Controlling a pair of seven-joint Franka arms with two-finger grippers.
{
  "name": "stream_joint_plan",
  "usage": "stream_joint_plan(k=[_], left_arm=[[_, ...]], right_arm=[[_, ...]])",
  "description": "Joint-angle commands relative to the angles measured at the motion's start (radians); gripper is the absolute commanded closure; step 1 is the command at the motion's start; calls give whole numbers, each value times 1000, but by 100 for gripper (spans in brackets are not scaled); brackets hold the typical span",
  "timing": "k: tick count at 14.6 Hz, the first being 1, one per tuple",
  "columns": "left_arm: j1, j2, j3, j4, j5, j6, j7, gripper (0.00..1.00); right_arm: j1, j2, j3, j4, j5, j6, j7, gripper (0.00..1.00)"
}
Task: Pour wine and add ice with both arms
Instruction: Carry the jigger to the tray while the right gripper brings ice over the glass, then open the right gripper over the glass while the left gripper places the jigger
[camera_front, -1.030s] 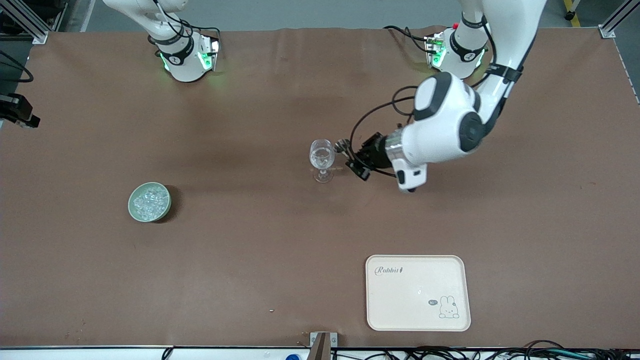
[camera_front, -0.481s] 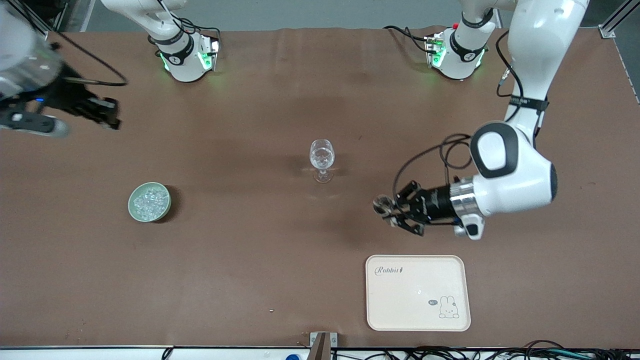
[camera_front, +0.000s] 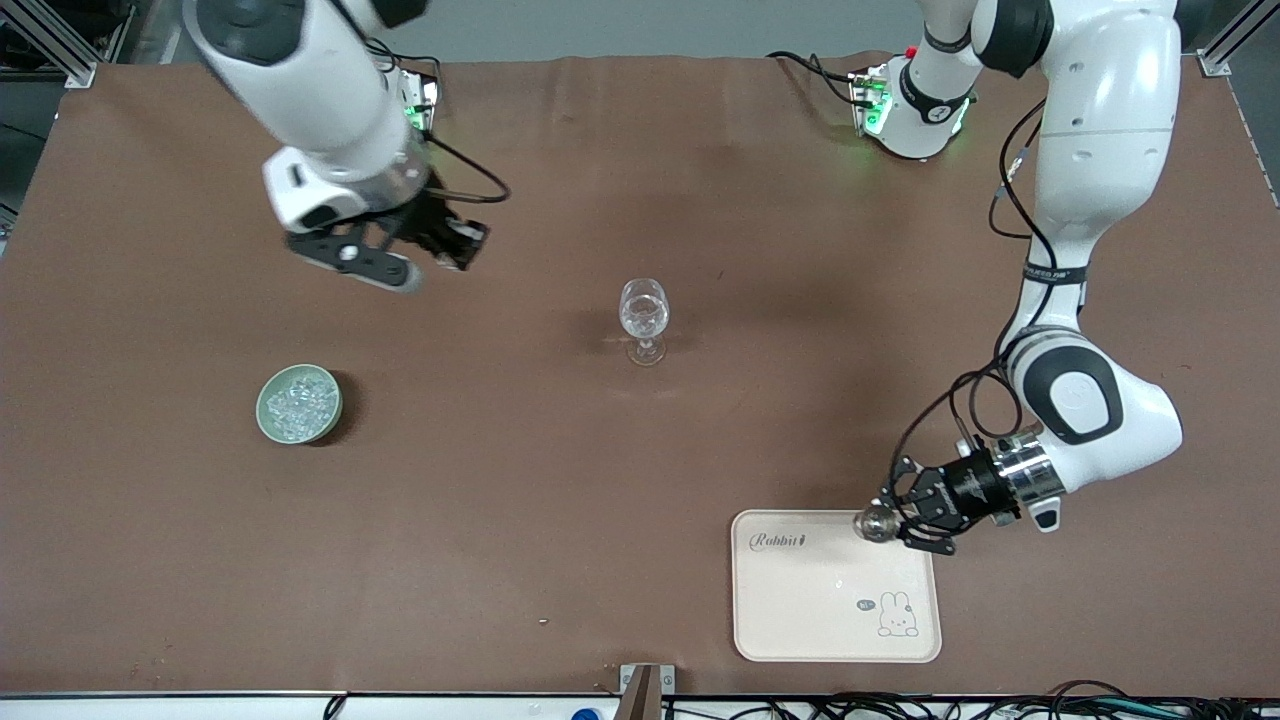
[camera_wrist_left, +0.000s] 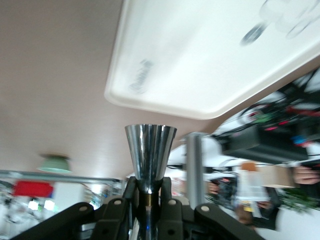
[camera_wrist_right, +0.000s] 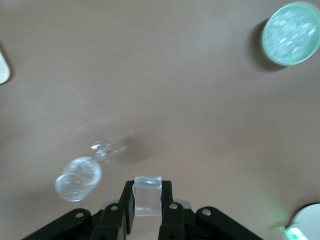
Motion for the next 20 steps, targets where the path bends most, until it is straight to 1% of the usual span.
stream_joint_plan(k=[1, 3, 5, 7, 9, 11, 13, 16, 17, 18, 19, 20], left_arm=[[-3, 57, 34, 37, -130, -12, 24, 94], [0, 114, 48, 44, -200, -5, 39, 92], [11, 144, 56, 46, -278, -5, 55, 92], [34, 157, 53, 44, -316, -7, 113, 91], [36, 164, 53, 38, -373, -10, 220, 91], [36, 183, 51, 37, -433, -18, 303, 90], [34, 204, 41, 37, -511, -19, 401, 89], [31, 229, 1, 44, -605, -7, 472, 87], [23, 236, -2, 47, -632, -5, 493, 85], [23, 249, -7, 64, -672, 1, 518, 81], [23, 250, -7, 61, -688, 1, 524, 65], [25, 250, -7, 60, -686, 1, 521, 13]], right_arm=[[88, 88, 22, 11, -57, 80, 177, 100], [152, 144, 24, 11, -97, 137, 262, 100], [212, 202, 22, 17, -148, 201, 343, 100], [256, 262, 24, 51, -185, 215, 400, 100], [280, 302, 22, 76, -203, 217, 423, 100], [304, 328, 22, 77, -235, 218, 452, 99], [304, 333, 22, 76, -254, 261, 457, 98], [309, 351, 22, 76, -269, 271, 457, 96], [310, 353, 22, 76, -271, 271, 457, 96], [310, 353, 24, 73, -274, 271, 458, 95], [312, 354, 22, 71, -275, 271, 457, 95], [312, 353, 22, 71, -281, 271, 457, 95]])
